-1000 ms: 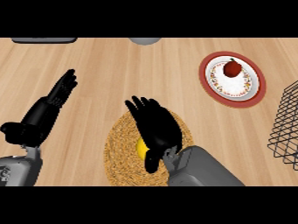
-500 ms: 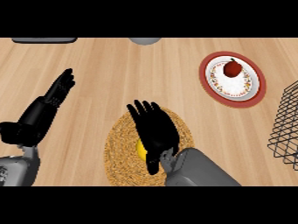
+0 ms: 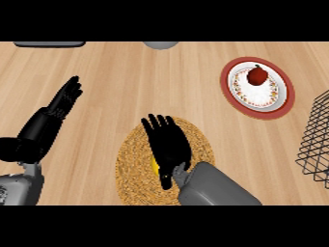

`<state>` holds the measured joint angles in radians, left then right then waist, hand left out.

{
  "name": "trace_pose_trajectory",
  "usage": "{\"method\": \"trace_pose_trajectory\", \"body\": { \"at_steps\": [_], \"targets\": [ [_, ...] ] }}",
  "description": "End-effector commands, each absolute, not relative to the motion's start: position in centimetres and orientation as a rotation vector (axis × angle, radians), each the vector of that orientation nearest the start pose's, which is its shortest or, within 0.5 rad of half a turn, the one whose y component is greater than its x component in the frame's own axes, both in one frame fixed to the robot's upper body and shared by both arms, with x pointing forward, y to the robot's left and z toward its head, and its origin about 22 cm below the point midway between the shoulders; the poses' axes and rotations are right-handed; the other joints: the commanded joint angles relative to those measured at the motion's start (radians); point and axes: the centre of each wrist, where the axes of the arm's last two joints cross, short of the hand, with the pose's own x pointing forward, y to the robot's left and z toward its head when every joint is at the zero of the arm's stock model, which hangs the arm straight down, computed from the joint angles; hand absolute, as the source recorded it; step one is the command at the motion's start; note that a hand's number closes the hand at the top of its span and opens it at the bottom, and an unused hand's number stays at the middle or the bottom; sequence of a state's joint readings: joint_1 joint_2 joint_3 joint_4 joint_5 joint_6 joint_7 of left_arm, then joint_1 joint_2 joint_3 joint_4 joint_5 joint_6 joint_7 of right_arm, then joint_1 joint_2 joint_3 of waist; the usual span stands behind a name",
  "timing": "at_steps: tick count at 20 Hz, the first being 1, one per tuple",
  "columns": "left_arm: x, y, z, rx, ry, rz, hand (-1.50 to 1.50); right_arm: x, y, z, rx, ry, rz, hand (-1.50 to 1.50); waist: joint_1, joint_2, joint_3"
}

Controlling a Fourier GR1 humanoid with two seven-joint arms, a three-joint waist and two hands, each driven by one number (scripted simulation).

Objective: Pick the lemon from the placemat and place it in the basket

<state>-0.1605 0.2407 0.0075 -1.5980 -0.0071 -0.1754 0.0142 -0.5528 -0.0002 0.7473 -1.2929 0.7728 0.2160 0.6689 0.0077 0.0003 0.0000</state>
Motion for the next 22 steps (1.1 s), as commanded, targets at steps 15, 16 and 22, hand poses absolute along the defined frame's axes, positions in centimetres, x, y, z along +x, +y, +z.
{"method": "trace_pose_trajectory", "body": {
  "at_steps": [15, 16, 22],
  "targets": [
    [29.5, 25.7, 6.8, 0.029, -1.687, -0.389, 0.0, 28.1, -1.2, 0.9, -0.562, -1.049, 1.528, -1.5, 0.007, 0.001, 0.0],
    [28.2, 27.0, 7.3, 0.034, -1.689, -0.407, 0.0, 28.2, -2.4, 0.0, -0.521, -1.037, 1.552, 1.5, 0.003, 0.0, 0.0],
    [28.1, 26.1, 4.8, 0.039, -1.694, -0.393, 0.0, 28.0, -2.3, -0.6, -0.526, -1.034, 1.621, 1.5, -0.001, 0.0, 0.0]
  ]
}}
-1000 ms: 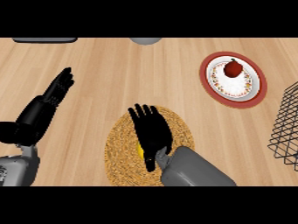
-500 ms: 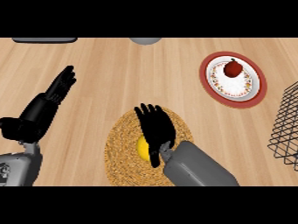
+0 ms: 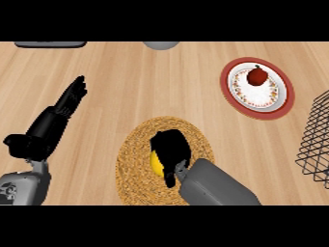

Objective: Pick the lemon from the placemat and place it in the basket

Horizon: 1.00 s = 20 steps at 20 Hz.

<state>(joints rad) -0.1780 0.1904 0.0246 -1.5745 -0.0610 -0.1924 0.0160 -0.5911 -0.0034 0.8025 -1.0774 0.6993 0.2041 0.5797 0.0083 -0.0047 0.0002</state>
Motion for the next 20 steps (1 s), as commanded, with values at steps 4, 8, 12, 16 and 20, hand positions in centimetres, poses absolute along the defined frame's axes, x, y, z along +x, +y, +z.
{"method": "trace_pose_trajectory", "body": {
  "at_steps": [4, 8, 12, 16, 20],
  "targets": [
    [28.7, 26.8, 5.5, 0.05, -1.695, -0.375, 0.0, 26.7, -1.7, -2.1, -0.571, -1.055, 1.742, 1.5, -0.001, 0.006, 0.0],
    [28.8, 25.5, 4.9, 0.065, -1.696, -0.384, 0.0, 25.5, -2.5, -0.7, -0.675, -1.096, 1.646, 1.5, -0.015, 0.003, 0.0],
    [27.1, 28.4, 5.3, 0.094, -1.68, -0.33, 0.0, 24.9, -10.4, -2.7, -0.839, -0.993, 1.261, 1.5, -0.072, -0.016, 0.0],
    [27.1, 28.6, 5.4, 0.089, -1.679, -0.33, 0.0, 20.1, -12.1, -3.2, -0.903, -1.005, 1.064, 1.5, -0.066, -0.012, -0.001],
    [26.7, 28.2, 4.2, 0.097, -1.685, -0.352, 0.0, 17.9, -14.4, 1.2, -0.882, -1.139, 0.885, 1.5, -0.045, -0.004, -0.001]
  ]
}}
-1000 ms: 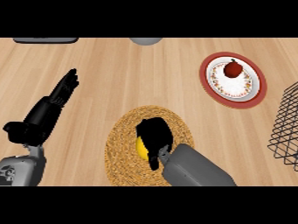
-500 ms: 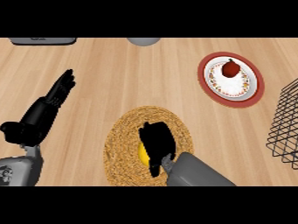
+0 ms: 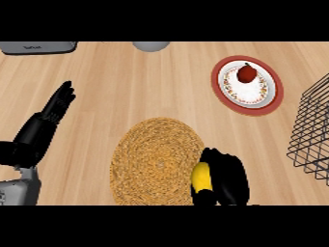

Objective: Pick the lemon from the placemat and place it in the basket

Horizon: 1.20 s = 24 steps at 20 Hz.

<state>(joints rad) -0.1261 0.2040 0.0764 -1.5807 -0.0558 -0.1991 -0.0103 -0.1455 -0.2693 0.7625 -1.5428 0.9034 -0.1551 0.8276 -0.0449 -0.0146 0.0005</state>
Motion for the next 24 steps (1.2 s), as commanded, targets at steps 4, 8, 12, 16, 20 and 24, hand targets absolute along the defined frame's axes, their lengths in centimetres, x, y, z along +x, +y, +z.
{"method": "trace_pose_trajectory", "body": {
  "at_steps": [4, 8, 12, 16, 20, 24],
  "targets": [
    [26.5, 27.6, 5.0, 0.07, -1.674, -0.362, 0.0, 15.4, -13.2, 4.7, -0.764, -1.338, 0.665, 1.5, 0.014, 0.004, 0.0],
    [28.0, 27.6, 5.4, 0.078, -1.676, -0.341, 0.0, 13.8, -12.3, 9.0, -0.743, -1.554, 0.428, 1.5, 0.003, 0.006, -0.001],
    [27.3, 25.2, 5.7, 0.067, -1.68, -0.357, 0.0, 10.7, -13.8, 13.9, -0.778, -1.653, 0.297, 1.5, 0.008, 0.001, -0.001],
    [27.2, 27.5, 5.1, 0.059, -1.67, -0.355, 0.0, 7.3, -15.6, 17.8, -0.804, -1.62, 0.199, 1.5, 0.017, 0.006, -0.002],
    [27.4, 27.8, 5.9, 0.052, -1.681, -0.37, 0.0, 8.5, -16.4, 17.7, -0.932, -1.565, 0.212, 1.5, 0.036, 0.011, -0.001],
    [26.3, 27.6, 4.8, 0.055, -1.682, -0.369, 0.0, 9.5, -17.2, 18.9, -1.043, -1.534, 0.222, 1.5, 0.043, 0.012, -0.001]
  ]
}}
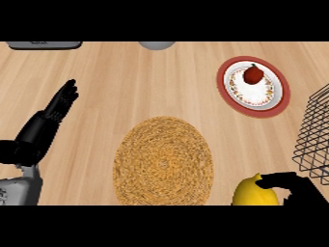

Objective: Pick the lemon from the placemat and place it in the basket

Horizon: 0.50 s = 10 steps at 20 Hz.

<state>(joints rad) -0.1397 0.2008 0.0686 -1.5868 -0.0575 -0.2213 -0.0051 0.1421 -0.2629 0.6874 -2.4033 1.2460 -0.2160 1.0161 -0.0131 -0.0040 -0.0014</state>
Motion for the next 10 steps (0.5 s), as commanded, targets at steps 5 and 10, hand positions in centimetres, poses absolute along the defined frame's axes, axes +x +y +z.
{"method": "trace_pose_trajectory", "body": {
  "at_steps": [5, 10],
  "targets": [
    [28.3, 27.3, 5.8, 0.057, -1.691, -0.389, 0.0, 11.8, -18.4, 20.3, -1.079, -1.539, 0.151, 1.5, 0.009, 0.005, 0.001],
    [27.5, 25.9, 5.5, 0.052, -1.699, -0.377, 0.0, 16.1, -20.2, 21.0, -1.173, -1.512, 0.028, 1.5, 0.017, 0.006, 0.002]
  ]
}}
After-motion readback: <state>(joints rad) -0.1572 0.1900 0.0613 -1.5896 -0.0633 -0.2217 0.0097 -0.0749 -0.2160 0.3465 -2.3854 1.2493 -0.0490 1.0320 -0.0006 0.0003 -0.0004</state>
